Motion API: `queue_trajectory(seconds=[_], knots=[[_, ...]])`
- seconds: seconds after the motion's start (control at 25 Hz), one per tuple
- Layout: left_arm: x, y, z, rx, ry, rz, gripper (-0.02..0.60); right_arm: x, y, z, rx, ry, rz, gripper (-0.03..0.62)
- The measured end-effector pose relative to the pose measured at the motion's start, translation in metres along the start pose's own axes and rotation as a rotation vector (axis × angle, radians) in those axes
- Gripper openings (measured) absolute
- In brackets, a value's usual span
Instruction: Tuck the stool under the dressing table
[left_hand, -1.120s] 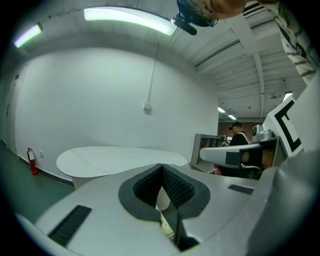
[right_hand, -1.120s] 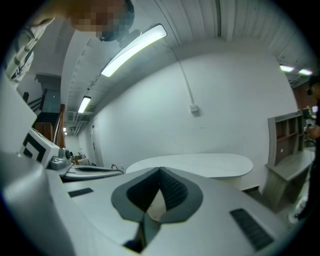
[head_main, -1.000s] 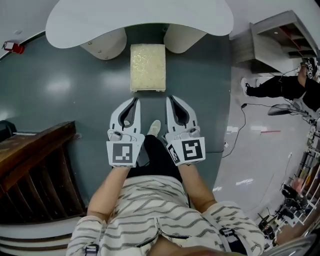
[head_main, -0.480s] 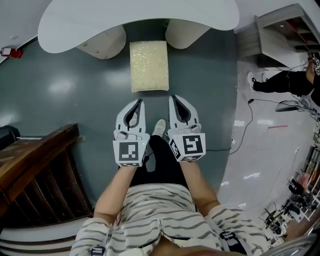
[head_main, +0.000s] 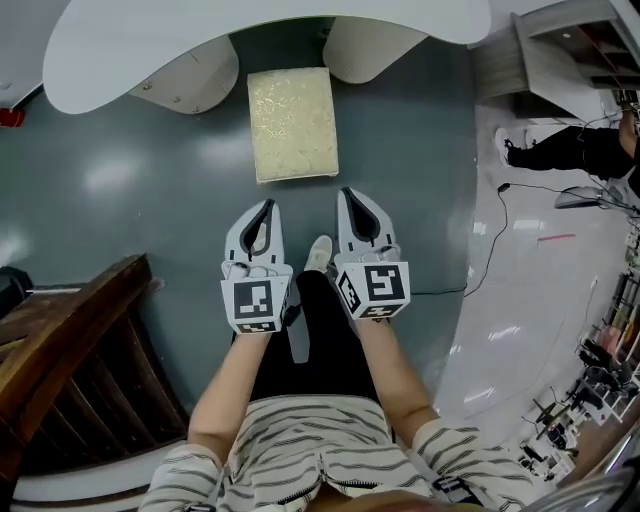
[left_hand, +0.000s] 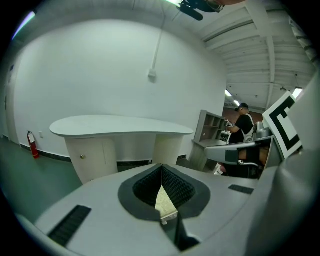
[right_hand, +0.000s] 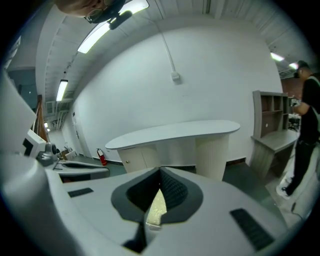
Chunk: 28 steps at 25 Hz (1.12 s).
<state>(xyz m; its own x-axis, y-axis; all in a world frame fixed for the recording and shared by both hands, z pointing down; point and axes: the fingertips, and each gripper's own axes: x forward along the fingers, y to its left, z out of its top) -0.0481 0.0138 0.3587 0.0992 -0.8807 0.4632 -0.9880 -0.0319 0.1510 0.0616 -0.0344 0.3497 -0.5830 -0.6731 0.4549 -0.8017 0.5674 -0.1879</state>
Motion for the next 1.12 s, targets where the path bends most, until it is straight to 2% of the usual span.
queue_trajectory(seconds=[0.36, 0.88, 0.96, 1.12], knots=[[0.031, 0.011, -0.05, -0.078, 0.065, -0.02, 0.008, 0.031, -0.003, -0.05, 0.021, 0.076, 0.031, 0.012], [0.075, 0.025, -0.139, -0.164, 0.203, -0.028, 0.023, 0.082, -0.018, -0.139, 0.06, 0.214, -0.011, 0.014], [0.08, 0.024, -0.154, -0.181, 0.228, -0.034, 0.037, 0.086, -0.017, -0.155, 0.073, 0.25, -0.003, 0.044], [0.104, 0.027, -0.172, -0.186, 0.259, -0.046, 0.048, 0.102, -0.025, -0.177, 0.098, 0.294, 0.0, 0.06]])
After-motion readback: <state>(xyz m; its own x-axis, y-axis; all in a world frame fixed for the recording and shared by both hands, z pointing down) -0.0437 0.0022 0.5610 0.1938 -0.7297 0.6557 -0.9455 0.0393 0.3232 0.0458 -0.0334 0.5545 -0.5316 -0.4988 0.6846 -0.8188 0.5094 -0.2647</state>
